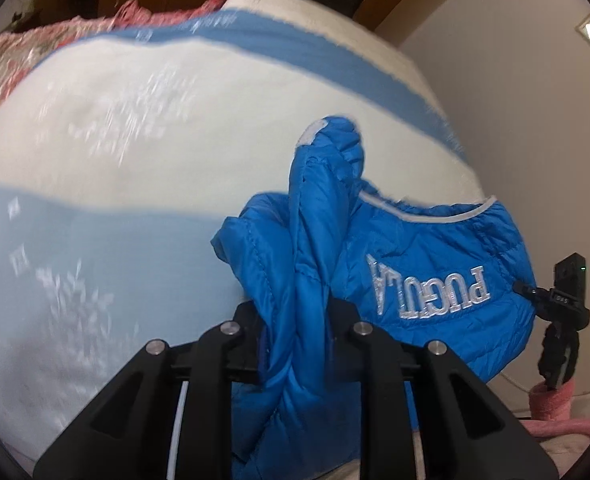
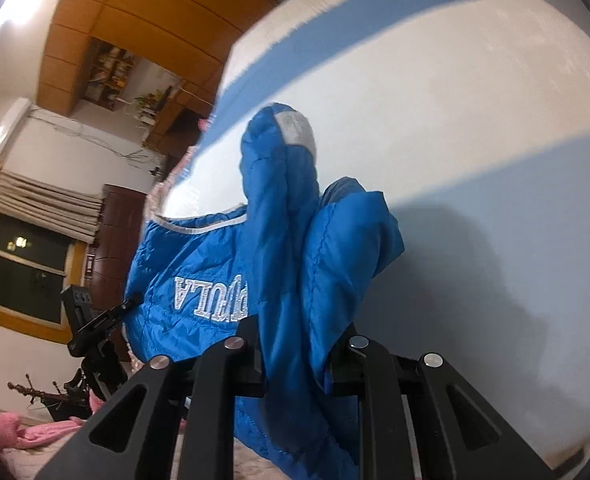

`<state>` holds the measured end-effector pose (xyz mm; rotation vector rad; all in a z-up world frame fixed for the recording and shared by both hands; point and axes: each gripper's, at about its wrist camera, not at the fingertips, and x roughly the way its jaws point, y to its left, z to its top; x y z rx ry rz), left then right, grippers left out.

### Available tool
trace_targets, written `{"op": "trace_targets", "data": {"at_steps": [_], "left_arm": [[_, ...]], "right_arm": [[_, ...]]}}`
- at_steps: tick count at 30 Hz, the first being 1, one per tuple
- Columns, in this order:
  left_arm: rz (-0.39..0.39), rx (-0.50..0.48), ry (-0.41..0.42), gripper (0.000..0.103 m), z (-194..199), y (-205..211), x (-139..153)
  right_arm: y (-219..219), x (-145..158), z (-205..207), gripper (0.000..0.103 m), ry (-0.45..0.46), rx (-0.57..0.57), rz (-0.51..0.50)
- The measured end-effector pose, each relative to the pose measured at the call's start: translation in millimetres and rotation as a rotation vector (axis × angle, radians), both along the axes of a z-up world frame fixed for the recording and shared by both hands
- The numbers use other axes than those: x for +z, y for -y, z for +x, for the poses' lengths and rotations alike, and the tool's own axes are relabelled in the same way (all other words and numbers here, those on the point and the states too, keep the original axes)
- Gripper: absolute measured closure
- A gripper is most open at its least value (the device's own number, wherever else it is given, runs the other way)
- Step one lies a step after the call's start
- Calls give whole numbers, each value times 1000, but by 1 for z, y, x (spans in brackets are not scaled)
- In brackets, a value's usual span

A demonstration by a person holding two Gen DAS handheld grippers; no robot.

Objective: Fold large clothes

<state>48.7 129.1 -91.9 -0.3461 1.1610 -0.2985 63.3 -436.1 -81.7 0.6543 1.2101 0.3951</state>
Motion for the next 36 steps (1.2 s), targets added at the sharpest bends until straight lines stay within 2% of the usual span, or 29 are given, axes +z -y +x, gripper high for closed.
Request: {"op": "trace_targets", "data": {"at_steps": [2,4,9,11,13,19,22,24,29,33,36], "left_arm": [[42,9,-29,81,-5,-1,-22],[88,20,-31,75,-9,-5,-39],[117,35,-45,62,-10,-11,-76],[101,42,-51,58,-9,-13,-92],[93,55,-46,53,-10,-14,-100],[124,82,-25,52,-18,-9,-98],[150,110,-41,52,-19,-8,-88],[203,129,-33,52,-23,-7,-73],[293,189,33,52,-45,-8,-21],[254,193,87,51,-68,16,11],[237,173,84,50,-78,42,4]], "right_arm": [[-2,-22,-2,85,-40,-18,-33],[-1,-44,0,84,-68,-45,-82],[4,-84,7,79,-114,-80,-111],[2,-98,9,78,-124,-86,-104],[3,-106,10,76,-132,-101,-82],[4,-112,11,72,-132,-91,-70],[10,-106,6,65,-137,-77,-104],[10,-90,1,57,-115,-60,-203],[4,-40,-17,56,-14,9,-401],[-20,-9,-38,63,82,142,-488],[-44,-8,-51,72,117,256,-520]]}}
